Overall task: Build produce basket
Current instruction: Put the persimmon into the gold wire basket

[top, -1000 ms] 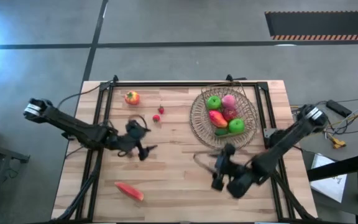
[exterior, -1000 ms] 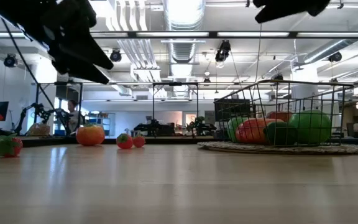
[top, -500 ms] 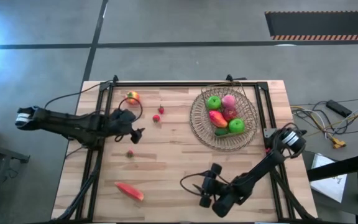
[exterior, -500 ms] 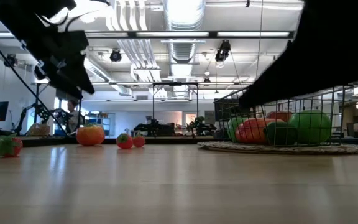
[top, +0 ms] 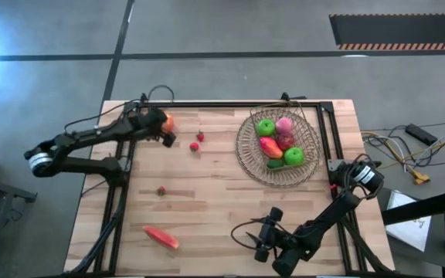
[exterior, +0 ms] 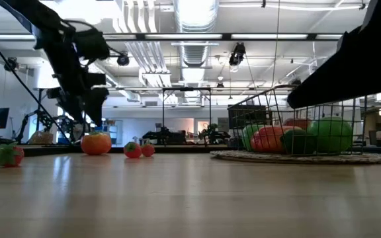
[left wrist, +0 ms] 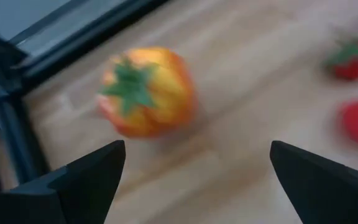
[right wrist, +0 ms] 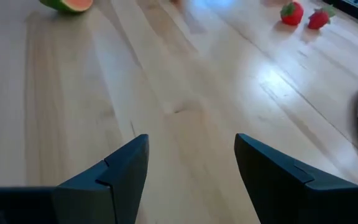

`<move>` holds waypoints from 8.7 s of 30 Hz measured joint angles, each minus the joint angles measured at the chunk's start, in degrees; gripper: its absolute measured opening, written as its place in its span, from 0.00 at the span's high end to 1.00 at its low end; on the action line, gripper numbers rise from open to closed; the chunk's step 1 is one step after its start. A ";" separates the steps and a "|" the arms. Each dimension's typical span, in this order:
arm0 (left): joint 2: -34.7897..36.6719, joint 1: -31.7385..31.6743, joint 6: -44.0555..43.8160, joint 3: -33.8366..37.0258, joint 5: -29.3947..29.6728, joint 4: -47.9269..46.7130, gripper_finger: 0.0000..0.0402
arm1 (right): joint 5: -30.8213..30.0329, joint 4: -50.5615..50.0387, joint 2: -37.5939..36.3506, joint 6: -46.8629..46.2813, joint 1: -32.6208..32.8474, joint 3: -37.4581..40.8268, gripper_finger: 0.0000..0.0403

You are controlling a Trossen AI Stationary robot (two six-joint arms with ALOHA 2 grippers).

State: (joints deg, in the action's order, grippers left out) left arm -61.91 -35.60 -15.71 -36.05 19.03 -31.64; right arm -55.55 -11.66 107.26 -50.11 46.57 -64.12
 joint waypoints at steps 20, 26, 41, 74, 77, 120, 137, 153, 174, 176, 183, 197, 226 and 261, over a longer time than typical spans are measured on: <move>-13.15 -12.81 7.08 -0.92 -4.66 19.89 0.04 | -1.70 0.31 0.00 -0.96 -0.07 1.62 0.43; -13.31 -13.55 7.07 -0.49 -3.50 18.76 0.04 | -1.68 0.43 0.00 -1.02 -0.07 1.62 0.43; -16.06 -14.02 5.48 -0.07 -3.59 21.02 0.04 | -1.62 0.90 0.00 -0.95 -0.07 1.62 0.43; -20.49 -10.51 9.75 -5.45 -8.53 13.78 0.15 | -3.00 1.61 -0.31 -0.19 1.54 1.62 0.43; -18.69 -8.04 10.28 -5.60 -8.53 13.28 0.19 | -3.19 1.40 -0.95 -0.31 2.34 1.62 0.43; -53.50 48.47 13.30 -41.55 -14.08 18.97 0.22 | -4.38 -8.10 -4.32 -22.89 11.35 3.84 0.43; -52.92 48.73 14.85 -41.44 -17.27 18.59 0.22 | 9.26 3.14 -3.21 1.20 -6.97 10.21 0.07; -51.47 46.57 9.98 -40.79 -35.20 18.40 0.22 | 6.65 15.19 -3.19 29.02 -9.25 9.68 0.03; -49.51 43.48 7.36 -38.80 -47.74 21.05 0.22 | -2.92 9.83 8.71 57.93 -8.73 -8.70 0.03; -49.51 43.48 8.10 -38.80 -47.72 20.72 0.22 | -3.42 5.43 9.59 55.47 -8.72 -10.65 0.03; -49.53 43.59 13.64 -38.80 -46.66 20.36 0.22 | 1.47 -21.29 6.73 29.35 -8.34 -14.39 0.03; -49.57 47.10 25.61 -38.82 -30.15 20.07 0.22 | 3.26 -11.65 3.85 -4.36 -6.21 0.28 0.04; -43.52 48.21 25.21 -37.85 -26.27 16.34 0.04 | -2.60 7.37 3.98 0.61 -7.27 6.72 0.03; -37.99 48.84 17.82 -9.66 -16.23 42.70 0.04 | 9.25 26.89 4.92 23.97 -17.12 6.82 0.20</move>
State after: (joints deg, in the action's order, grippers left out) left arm -99.90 13.23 2.11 -45.71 2.79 11.06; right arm -46.30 15.23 112.18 -26.13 29.44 -57.30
